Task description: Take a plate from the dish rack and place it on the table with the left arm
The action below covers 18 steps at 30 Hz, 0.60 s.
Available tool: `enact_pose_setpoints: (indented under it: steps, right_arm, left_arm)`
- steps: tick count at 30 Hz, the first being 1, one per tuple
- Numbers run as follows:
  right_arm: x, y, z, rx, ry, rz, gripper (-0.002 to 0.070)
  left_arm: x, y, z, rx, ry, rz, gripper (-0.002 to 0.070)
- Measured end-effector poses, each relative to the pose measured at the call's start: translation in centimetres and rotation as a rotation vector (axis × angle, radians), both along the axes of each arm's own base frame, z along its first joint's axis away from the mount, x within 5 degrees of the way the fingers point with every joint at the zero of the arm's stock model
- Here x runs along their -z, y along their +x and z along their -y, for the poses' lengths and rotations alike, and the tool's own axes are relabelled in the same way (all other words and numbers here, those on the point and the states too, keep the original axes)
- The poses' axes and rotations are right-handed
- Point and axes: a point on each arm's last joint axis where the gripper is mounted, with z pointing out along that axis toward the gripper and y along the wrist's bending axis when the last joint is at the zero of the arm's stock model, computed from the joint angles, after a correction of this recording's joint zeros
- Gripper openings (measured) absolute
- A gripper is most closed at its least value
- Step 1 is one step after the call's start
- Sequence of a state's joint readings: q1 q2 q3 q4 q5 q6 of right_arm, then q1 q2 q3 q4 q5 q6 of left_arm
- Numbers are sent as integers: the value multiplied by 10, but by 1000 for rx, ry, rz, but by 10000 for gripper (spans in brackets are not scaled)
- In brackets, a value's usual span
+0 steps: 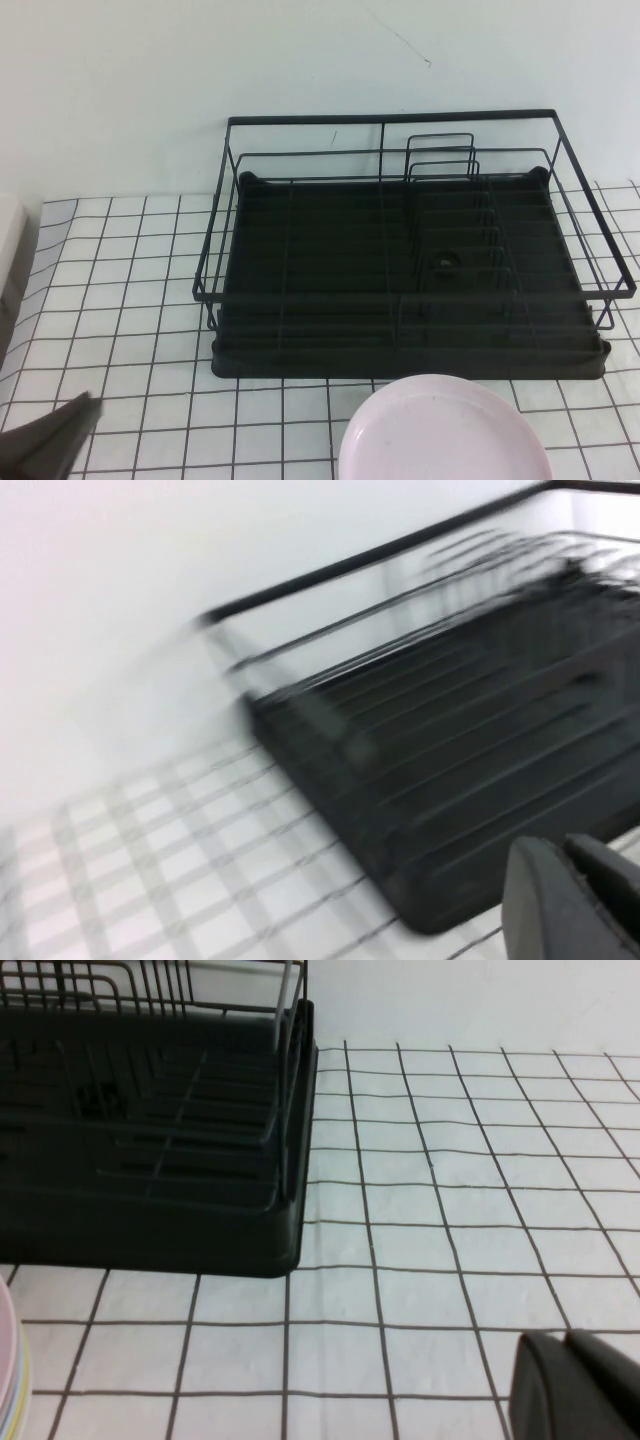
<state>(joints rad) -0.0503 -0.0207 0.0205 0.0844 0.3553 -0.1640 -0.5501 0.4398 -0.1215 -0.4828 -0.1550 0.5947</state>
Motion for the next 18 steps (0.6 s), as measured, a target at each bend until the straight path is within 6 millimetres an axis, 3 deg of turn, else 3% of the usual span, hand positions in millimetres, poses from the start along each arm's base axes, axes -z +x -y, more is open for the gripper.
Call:
enact_pose_setpoints:
  steps: [6, 13, 18]
  right_arm:
    - [0, 0, 0, 0, 0, 0, -1]
    - [0, 0, 0, 0, 0, 0, -1]
    - [0, 0, 0, 0, 0, 0, -1]
  left_arm:
    - [33, -11, -27, -242, -133, -35, 1]
    - [36, -25, -44, -451, -214, -13, 0]
    - [51, -33, -51, -564, -184, -145, -1]
